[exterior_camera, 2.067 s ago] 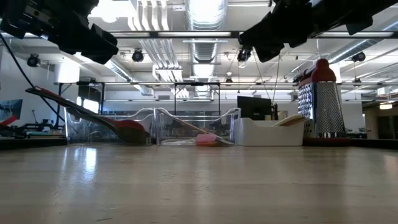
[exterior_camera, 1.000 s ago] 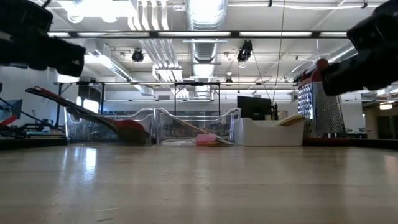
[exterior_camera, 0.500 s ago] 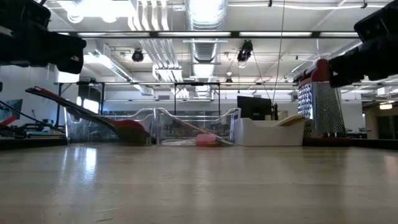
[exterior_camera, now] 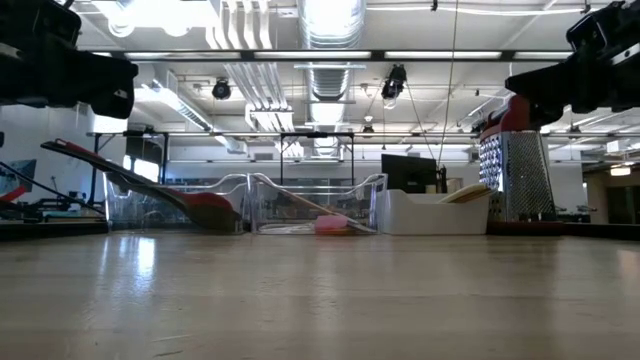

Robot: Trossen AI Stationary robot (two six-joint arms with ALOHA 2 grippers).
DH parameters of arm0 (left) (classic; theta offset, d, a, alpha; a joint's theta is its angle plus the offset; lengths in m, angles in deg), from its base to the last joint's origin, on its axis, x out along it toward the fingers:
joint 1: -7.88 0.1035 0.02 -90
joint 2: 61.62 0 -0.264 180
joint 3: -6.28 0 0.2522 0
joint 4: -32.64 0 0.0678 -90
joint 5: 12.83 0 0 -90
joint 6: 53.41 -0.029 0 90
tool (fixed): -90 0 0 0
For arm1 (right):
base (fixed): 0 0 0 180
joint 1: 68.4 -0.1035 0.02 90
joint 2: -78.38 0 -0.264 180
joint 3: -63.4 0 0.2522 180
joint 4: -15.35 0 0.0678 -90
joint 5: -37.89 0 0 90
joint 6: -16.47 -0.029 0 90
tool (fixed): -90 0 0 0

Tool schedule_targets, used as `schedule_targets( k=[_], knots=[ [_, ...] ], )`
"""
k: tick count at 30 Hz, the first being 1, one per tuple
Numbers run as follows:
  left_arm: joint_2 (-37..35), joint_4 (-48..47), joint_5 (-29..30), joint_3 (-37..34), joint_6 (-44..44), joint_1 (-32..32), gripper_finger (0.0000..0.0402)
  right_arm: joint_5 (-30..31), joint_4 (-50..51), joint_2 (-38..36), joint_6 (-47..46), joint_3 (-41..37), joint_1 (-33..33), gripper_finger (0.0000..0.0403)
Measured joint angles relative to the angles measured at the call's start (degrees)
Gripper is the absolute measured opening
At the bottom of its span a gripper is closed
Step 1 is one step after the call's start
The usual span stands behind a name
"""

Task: Pick & Place Kitchen Items
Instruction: Return to Home Position

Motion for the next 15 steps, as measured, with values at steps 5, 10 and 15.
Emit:
schedule_targets(
  k=[5,10,15],
  knots=[
    [0.00,0.00,0.00,0.00,0.02,0.00,0.0040,-0.02,0.14,0.01,-0.01,0.00,-0.02,0.0008],
    [0.00,0.00,-0.02,0.00,0.01,0.00,0.0044,-0.02,0.15,0.27,0.00,0.00,-0.02,0.0008],
    [-0.01,0.00,-0.02,-0.03,0.01,0.00,0.0041,-0.04,0.32,0.44,0.00,0.00,-0.02,0.0008]
  ],
)
